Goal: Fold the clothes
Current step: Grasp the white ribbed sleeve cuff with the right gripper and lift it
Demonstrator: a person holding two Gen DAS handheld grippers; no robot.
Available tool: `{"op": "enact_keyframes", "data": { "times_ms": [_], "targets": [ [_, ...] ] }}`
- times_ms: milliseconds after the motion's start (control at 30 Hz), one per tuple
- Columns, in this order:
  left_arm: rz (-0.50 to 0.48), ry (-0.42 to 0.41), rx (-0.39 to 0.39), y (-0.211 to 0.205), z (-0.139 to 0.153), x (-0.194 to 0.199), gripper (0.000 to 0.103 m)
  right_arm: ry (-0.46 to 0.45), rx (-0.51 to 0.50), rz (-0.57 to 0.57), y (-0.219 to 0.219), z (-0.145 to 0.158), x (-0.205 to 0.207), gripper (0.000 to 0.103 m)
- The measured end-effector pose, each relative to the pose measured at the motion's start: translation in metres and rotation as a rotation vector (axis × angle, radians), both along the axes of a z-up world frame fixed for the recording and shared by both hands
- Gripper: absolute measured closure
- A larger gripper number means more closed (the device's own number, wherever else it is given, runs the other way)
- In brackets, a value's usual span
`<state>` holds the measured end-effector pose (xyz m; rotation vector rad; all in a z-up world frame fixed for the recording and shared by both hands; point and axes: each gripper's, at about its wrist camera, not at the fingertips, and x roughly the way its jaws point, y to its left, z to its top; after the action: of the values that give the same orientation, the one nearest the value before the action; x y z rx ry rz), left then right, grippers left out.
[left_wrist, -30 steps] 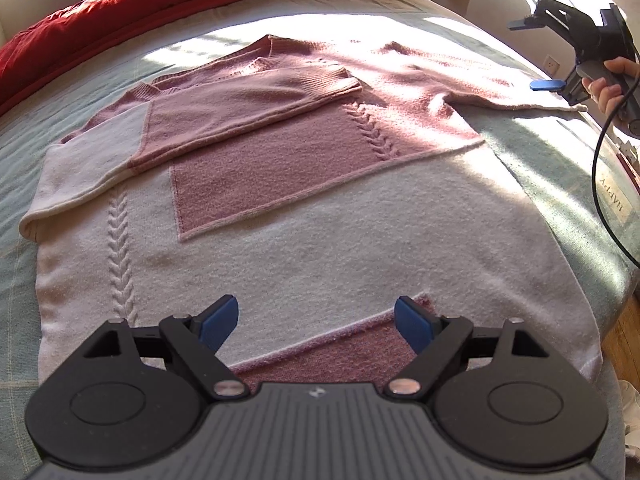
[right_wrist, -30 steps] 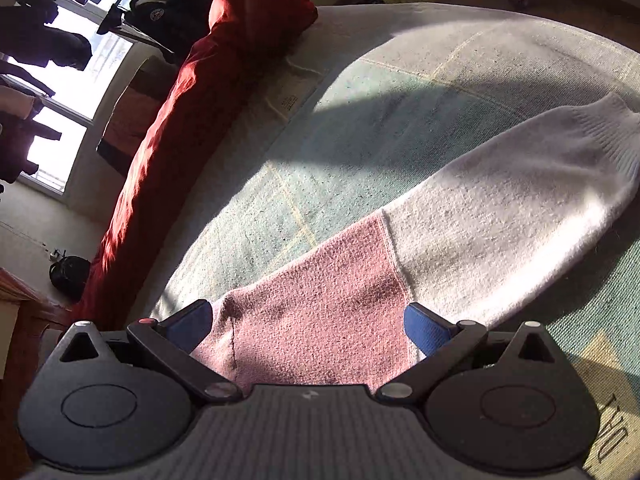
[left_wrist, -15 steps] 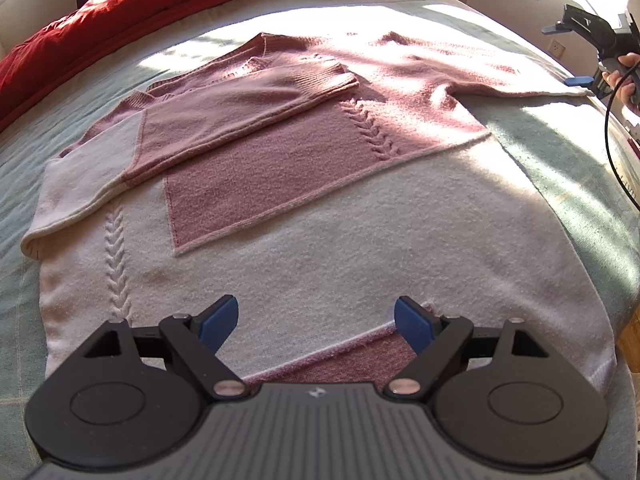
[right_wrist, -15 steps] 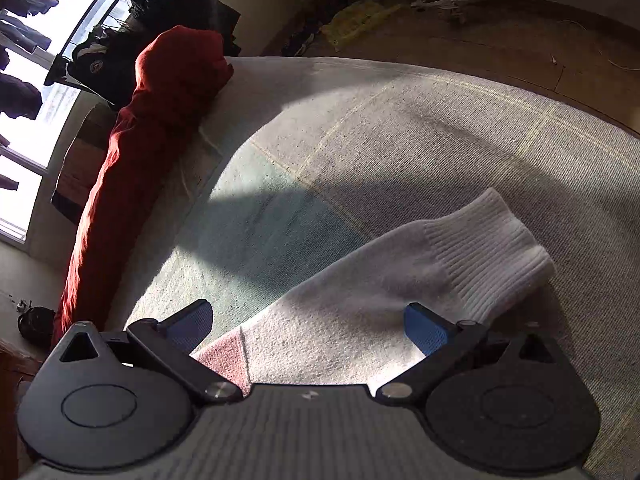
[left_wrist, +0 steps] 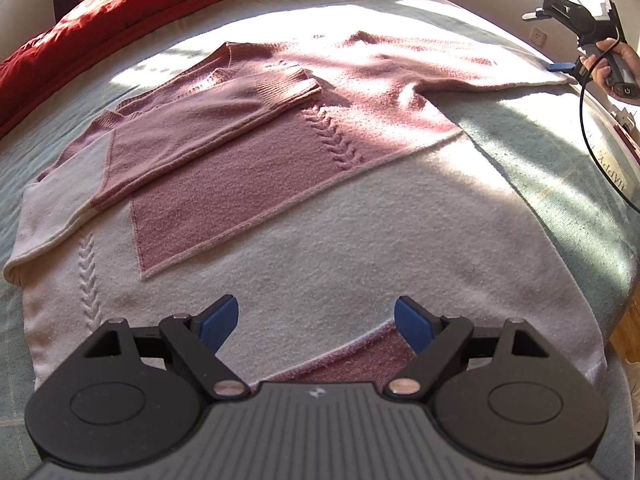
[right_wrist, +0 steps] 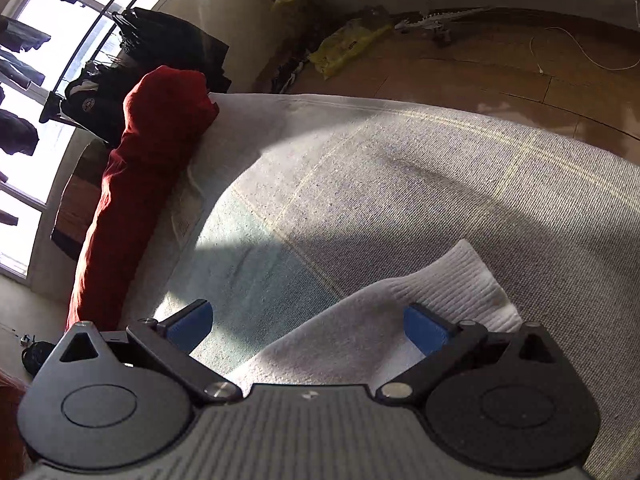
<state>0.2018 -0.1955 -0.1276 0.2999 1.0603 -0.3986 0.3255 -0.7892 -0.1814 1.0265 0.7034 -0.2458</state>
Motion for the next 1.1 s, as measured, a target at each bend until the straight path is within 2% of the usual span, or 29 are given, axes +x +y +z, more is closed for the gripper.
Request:
{"op": "enact_keyframes", "data": {
  "times_ms": [233, 400, 600, 767, 1100],
  "targets": [
    [0.010, -0.010, -0.025, 0.003, 0.003, -0.004, 0.018, -0.047, 0.035, -0.046, -0.002, 0.013, -0.044, 0.002],
    [-0.024, -0.013, -0.037, -0.004, 0.006, -0.013, 0.018, -0.033, 0.138, -0.053, 0.010, -0.002, -0.069, 0.028],
    [-0.015, -0.016, -0.031, 0.000, 0.008, -0.015, 0.018, -0.011, 0.199, -0.106, 0.018, -0.028, -0.076, 0.037],
    [0.001, -0.005, -0.016, -0.001, 0.002, -0.011, 0.018, -0.061, 0.232, -0.157, 0.012, -0.042, -0.072, 0.039],
    [-0.032, 0.009, -0.003, -0.013, -0.006, -0.011, 0.018, -0.142, 0.218, -0.203, 0.001, -0.051, -0.056, 0.041]
  ]
}}
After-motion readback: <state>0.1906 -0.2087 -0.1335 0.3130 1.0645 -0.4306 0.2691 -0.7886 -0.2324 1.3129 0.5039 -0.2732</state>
